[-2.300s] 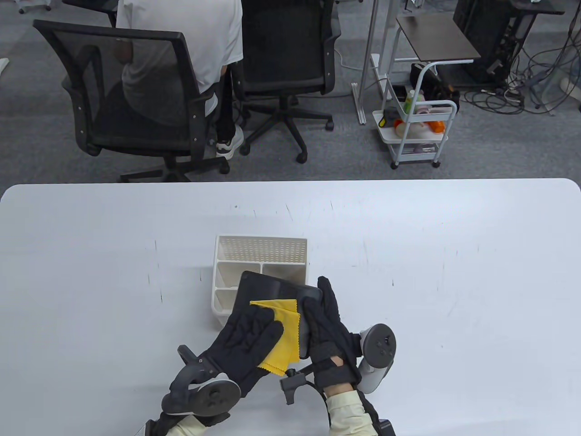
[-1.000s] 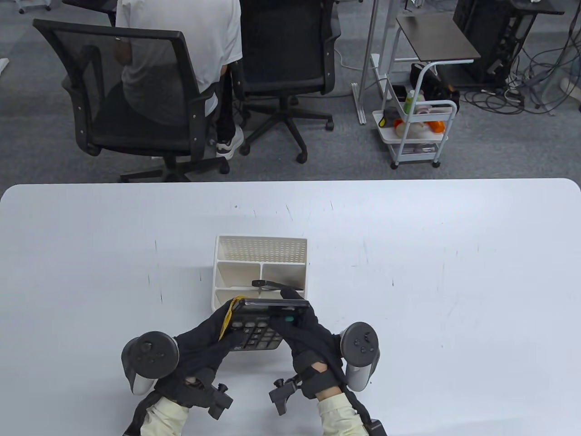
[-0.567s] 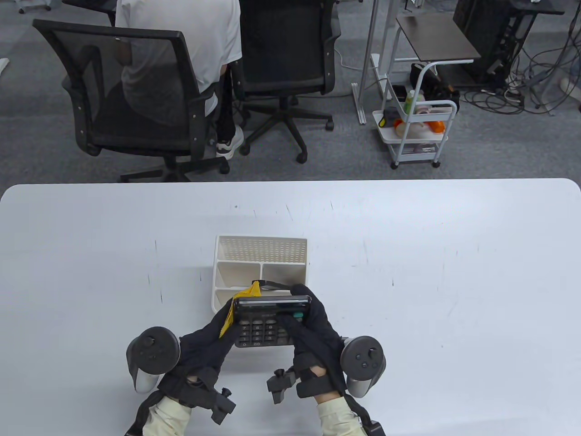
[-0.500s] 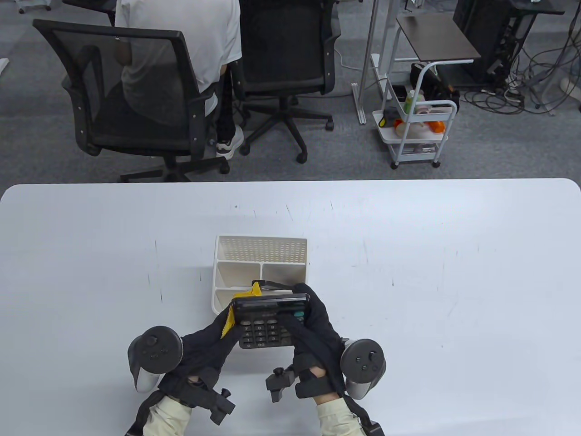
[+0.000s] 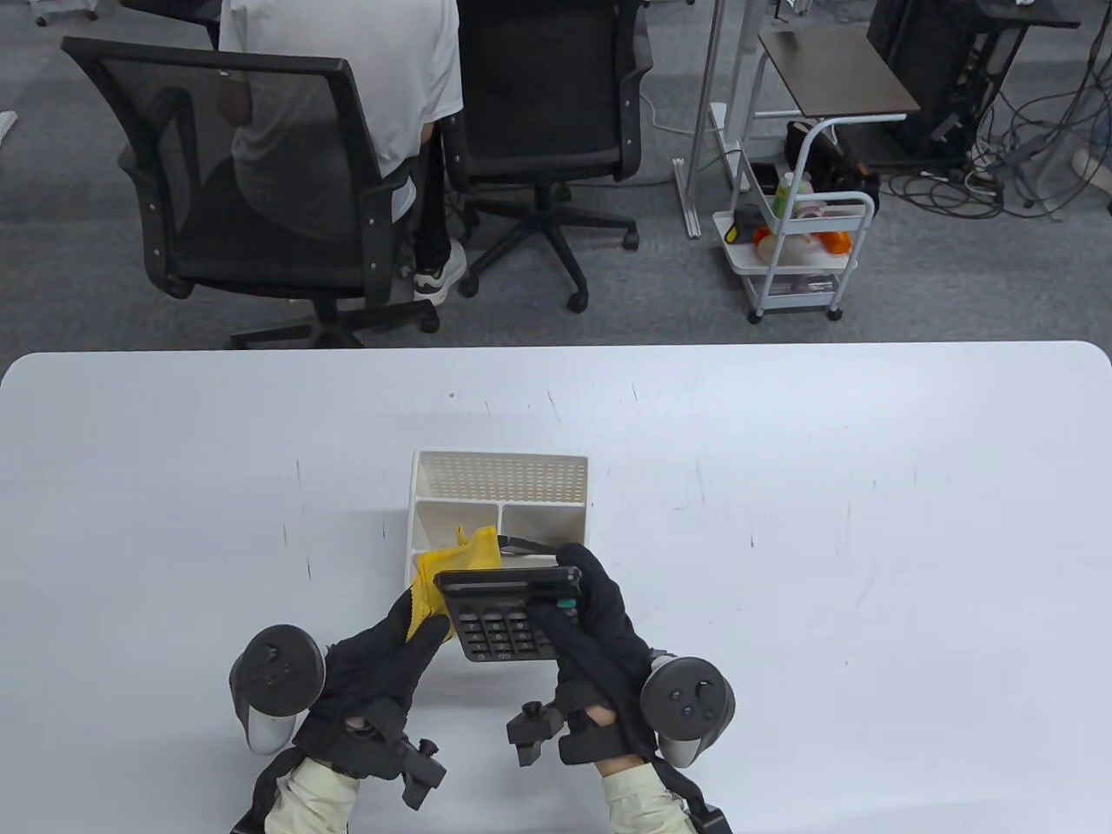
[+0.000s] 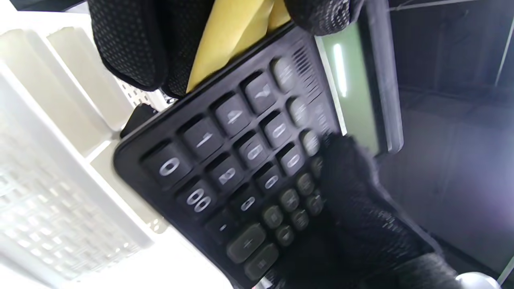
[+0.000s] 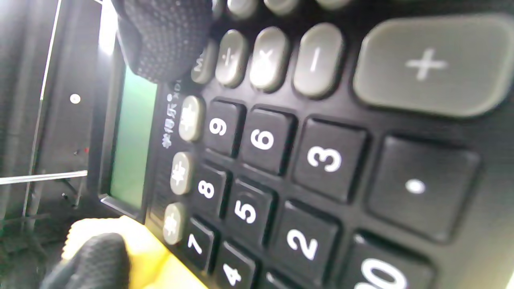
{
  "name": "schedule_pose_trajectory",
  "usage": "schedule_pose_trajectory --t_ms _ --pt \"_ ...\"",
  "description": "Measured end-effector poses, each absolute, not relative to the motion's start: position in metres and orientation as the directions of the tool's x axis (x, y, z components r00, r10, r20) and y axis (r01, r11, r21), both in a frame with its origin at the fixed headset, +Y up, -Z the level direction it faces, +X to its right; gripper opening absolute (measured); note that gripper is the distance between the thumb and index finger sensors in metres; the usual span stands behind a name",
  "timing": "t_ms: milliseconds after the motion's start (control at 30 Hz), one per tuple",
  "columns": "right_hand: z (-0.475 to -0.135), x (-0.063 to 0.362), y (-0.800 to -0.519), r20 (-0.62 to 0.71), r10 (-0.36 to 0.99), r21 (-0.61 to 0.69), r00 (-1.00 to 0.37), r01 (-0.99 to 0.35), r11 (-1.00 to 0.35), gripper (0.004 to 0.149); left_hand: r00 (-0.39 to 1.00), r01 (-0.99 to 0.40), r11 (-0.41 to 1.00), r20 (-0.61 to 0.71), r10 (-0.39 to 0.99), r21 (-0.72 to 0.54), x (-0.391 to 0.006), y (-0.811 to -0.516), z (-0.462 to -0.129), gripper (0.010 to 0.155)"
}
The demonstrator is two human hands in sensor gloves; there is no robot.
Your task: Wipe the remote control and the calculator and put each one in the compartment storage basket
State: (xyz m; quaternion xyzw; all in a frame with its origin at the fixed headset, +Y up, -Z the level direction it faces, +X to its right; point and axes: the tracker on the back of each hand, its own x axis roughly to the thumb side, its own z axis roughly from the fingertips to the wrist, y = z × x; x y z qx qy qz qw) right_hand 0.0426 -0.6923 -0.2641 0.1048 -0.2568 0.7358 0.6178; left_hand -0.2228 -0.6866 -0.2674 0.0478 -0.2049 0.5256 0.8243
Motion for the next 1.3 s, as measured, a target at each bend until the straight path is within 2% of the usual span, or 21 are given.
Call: schedule_pose_trajectory --t_ms 133,200,400,533,700,800,967,1167,1300 --pt "-0.264 0.047 -0.692 0.481 0.841 -0.298 -0.247 -0.948 -0.108 0.065 0.382 -0.862 0.476 0.394 0.836 -0.174 -0.218 -0.686 -0.268 0.057" --pt "-0.265 0.049 -0.693 0.474 0.844 -0.303 -0.252 -0.946 -0.112 0.065 0.373 -0.873 0.463 0.402 0.836 -0.153 -0.219 -0.683 -0.266 0.056" --pt "-0.268 0.048 -0.695 0.473 0.803 -0.291 -0.364 -0.924 -0.247 0.064 0.307 -0.92 0.38 0.422 0.853 -0.099 -0.229 -0.678 -0.263 0.057" --pt "-0.266 0.042 -0.692 0.495 0.759 -0.295 -0.422 -0.904 -0.31 0.064 0.316 -0.923 0.379 0.432 0.845 -0.066 -0.235 -0.676 -0.262 0.056" --pt "-0.264 0.036 -0.69 0.529 0.696 -0.281 -0.485 -0.874 -0.395 0.065 0.404 -0.887 0.462 0.45 0.797 -0.022 -0.235 -0.675 -0.262 0.054" --pt "-0.262 0.03 -0.689 0.552 0.645 -0.277 -0.529 -0.845 -0.457 0.066 0.533 -0.806 0.589 0.496 0.685 0.053 -0.231 -0.67 -0.258 0.052" --pt "-0.262 0.021 -0.692 0.562 0.589 -0.271 -0.581 -0.802 -0.532 0.068 0.506 -0.809 0.586 0.553 0.662 0.039 -0.225 -0.662 -0.252 0.052" --pt "-0.255 0.024 -0.686 0.555 0.566 -0.351 -0.609 -0.789 -0.505 0.068 0.573 -0.763 0.642 0.538 0.618 0.074 -0.227 -0.663 -0.254 0.053" --pt "-0.254 0.017 -0.686 0.573 0.535 -0.326 -0.621 -0.772 -0.546 0.068 0.619 -0.711 0.7 0.535 0.574 0.072 -0.222 -0.665 -0.253 0.056"
